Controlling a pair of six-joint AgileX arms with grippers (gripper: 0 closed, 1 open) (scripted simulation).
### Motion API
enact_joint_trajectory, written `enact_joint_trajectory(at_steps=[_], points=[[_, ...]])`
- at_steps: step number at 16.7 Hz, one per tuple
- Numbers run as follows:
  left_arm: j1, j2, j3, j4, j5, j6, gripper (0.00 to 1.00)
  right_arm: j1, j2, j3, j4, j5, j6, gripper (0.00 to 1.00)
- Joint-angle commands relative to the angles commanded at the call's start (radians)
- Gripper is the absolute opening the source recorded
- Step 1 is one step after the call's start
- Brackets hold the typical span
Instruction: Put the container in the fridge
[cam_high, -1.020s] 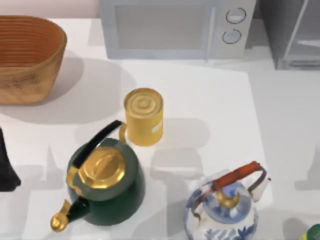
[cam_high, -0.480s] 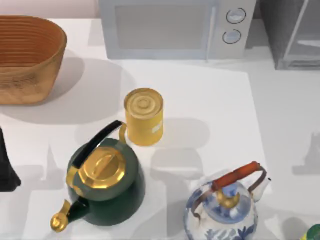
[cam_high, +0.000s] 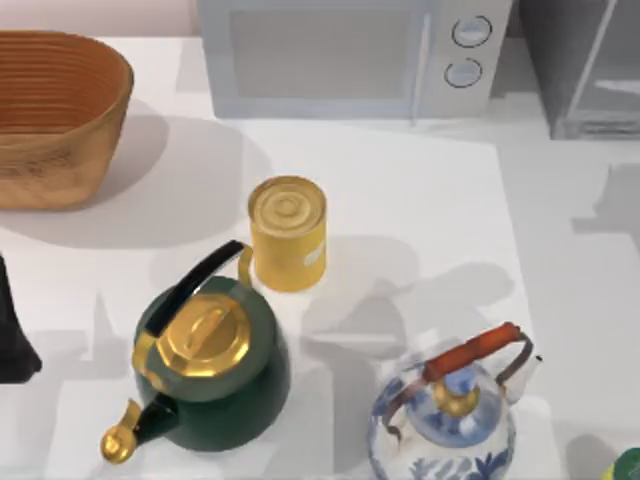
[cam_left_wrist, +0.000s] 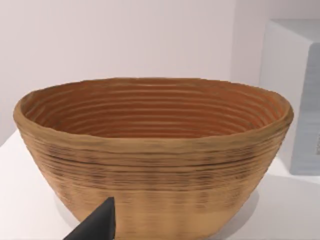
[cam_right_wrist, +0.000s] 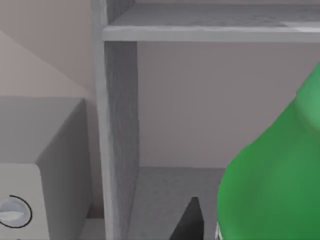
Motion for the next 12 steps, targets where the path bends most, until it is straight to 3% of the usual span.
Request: enact_joint_trajectory(at_steps=[6, 12], points=[[0.0, 0.0, 0.0, 0.0, 0.0, 0.0, 1.0, -0.077, 0.673, 0.271, 0.311, -0.07, 0.001, 0.01], [0.0, 0.0, 0.0, 0.0, 0.0, 0.0, 1.0, -0.135, 1.013, 0.449, 0.516, -0.106, 0.002, 0.01]])
